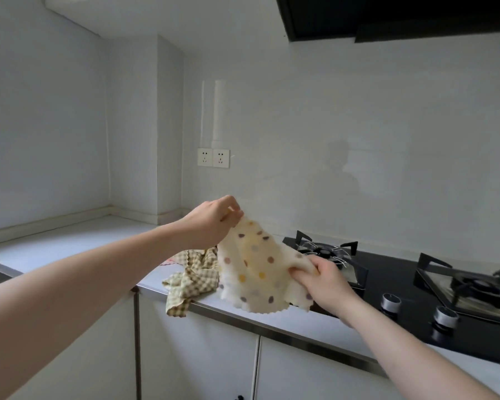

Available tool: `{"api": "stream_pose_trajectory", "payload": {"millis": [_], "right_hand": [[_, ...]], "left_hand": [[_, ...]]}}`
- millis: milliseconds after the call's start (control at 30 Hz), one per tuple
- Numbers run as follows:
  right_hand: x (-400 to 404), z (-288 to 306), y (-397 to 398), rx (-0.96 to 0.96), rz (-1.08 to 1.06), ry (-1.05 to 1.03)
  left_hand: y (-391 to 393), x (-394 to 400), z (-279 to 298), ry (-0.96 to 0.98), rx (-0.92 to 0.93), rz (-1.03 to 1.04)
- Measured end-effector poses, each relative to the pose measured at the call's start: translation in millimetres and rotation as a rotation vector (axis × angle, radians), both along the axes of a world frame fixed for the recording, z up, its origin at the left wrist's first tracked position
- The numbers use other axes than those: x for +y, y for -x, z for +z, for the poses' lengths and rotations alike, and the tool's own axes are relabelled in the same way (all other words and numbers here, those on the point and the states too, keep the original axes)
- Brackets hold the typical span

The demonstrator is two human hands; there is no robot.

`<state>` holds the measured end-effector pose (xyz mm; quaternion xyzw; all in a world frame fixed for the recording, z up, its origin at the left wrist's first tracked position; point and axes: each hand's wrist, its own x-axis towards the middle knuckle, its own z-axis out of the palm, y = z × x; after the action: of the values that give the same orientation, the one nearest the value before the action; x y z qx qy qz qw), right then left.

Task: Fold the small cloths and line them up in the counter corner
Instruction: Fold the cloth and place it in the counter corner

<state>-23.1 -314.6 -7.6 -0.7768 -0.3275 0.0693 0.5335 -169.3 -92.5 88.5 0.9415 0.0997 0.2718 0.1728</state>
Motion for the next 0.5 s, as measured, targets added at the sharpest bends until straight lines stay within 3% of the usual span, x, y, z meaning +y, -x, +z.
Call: {"api": "stream_pose_trajectory", "payload": {"millis": [267, 433, 500], "right_hand": [[-27.6, 13.9, -15.9, 0.043, -0.101, 0.013], [-27.8, 11.6, -17.7, 0.162, -0.162, 0.111], [-18.8, 9.8, -7.2, 0.122, -0.143, 0.155]], "left_hand": [[-0.9, 0.3, -18.6, 0.293, 0.097, 0.014], [-3.1, -10.6, -18.7, 0.417, -0.073, -0.073], [-8.4, -18.7, -16.8, 0.403, -0.133, -0.089]]}}
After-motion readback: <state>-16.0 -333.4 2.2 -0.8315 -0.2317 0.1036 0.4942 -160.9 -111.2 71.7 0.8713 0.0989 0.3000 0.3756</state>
